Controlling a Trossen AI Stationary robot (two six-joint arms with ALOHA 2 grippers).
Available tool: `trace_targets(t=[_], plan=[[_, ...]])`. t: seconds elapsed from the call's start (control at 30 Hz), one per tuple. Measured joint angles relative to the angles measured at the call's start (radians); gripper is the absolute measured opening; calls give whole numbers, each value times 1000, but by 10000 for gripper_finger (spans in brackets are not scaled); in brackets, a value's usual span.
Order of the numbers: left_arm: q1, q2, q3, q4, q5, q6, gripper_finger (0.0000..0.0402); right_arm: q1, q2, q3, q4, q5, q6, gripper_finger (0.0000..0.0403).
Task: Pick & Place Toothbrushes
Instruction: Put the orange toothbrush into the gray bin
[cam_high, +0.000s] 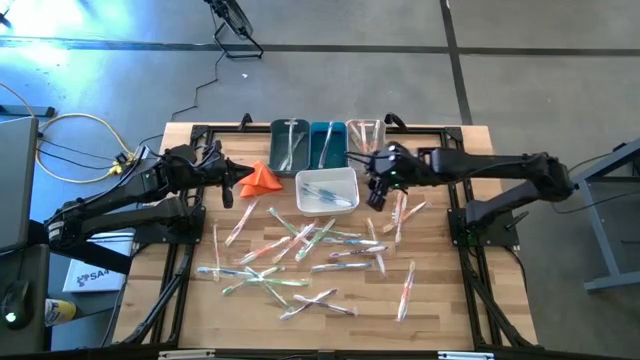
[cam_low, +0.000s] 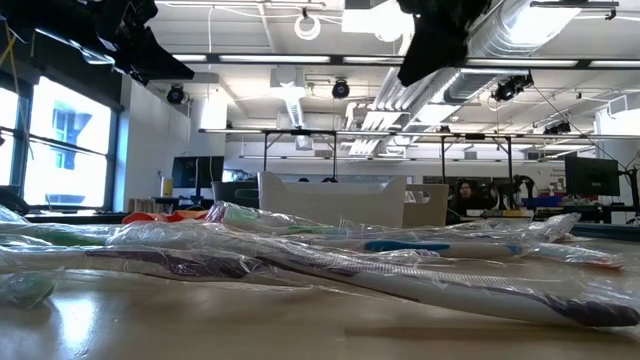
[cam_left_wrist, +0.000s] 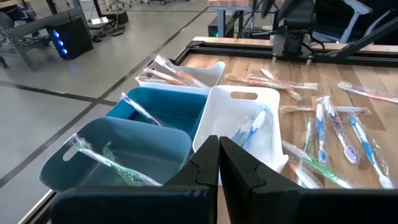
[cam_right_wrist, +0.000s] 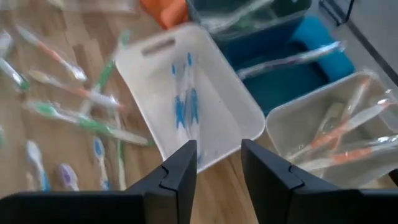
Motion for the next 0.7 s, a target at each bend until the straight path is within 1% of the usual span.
trace_targets(t=[0.07, 0.17, 0.27, 0.4, 0.5, 0.6, 0.7], plan=[[0, 0, 0, 0, 0, 0, 8, 0, -35, 0, -26, 1, 4, 119], [0, 0, 0, 0, 0, -1, 8, 0, -81, -1, -17, 2, 4, 119], [0, 0, 0, 0, 1, -1, 8, 0, -115, -39, 49, 13, -8, 119], [0, 0, 0, 1, 1, -1, 8, -15, -168, -177, 203, 23, -28, 119], [0, 0, 0, 1, 1, -1, 8, -40, -198, -282, 315, 26, -10, 119], [0, 0, 0, 5, 4, -1, 8, -72, -210, -357, 394, 26, 62, 119], [0, 0, 0, 39, 4, -6, 8, -102, -211, -412, 411, 27, 162, 119]])
